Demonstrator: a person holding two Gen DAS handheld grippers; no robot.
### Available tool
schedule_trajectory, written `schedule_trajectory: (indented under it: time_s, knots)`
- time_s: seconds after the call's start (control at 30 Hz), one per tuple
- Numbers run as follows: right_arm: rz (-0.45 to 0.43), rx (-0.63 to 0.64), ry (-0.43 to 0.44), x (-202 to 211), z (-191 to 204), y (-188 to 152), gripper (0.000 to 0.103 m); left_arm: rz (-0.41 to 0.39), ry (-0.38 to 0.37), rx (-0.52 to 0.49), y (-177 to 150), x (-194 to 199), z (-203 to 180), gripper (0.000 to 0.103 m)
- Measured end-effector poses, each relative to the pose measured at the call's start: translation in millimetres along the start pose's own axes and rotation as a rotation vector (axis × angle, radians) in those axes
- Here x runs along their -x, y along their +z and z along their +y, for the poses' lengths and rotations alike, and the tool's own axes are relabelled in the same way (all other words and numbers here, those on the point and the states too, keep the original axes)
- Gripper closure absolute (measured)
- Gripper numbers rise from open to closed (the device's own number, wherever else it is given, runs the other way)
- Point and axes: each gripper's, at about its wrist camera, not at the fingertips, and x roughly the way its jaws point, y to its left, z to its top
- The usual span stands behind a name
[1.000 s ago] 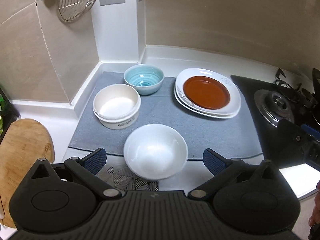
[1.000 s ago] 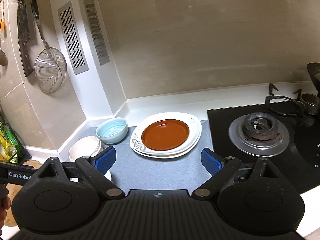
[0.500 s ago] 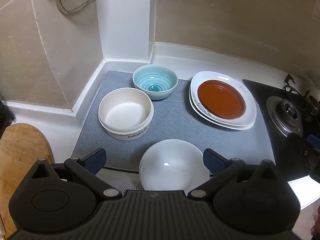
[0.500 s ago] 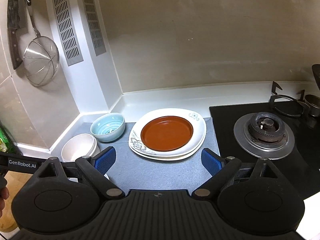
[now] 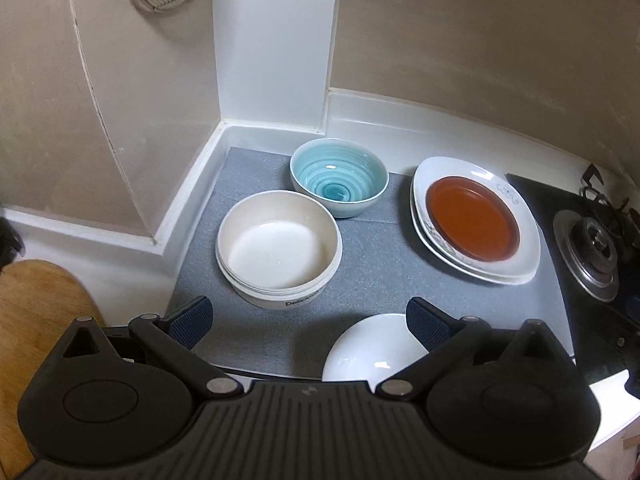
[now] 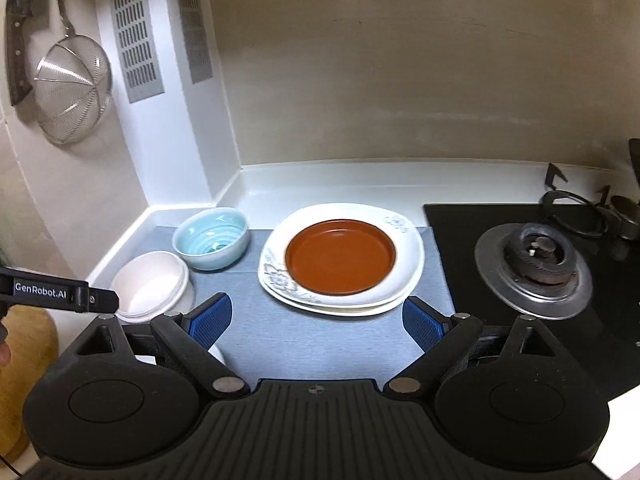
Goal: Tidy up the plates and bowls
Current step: 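Move both grippers toward the white bowl with blue rim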
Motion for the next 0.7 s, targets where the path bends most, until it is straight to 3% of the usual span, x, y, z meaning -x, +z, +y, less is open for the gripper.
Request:
schedule_trajectory:
  time_s: [0.3,0.7]
  knots:
    - [-0.001,-0.022,-0.028,-2,-4,0,0.01,-0.008,0.007,-0.029,11,-8,-4,0.0]
    - [0.035,0.024,0.056,-29,19,14,0.01,-0.012,0.085,0.052,25,-27,26,0.0]
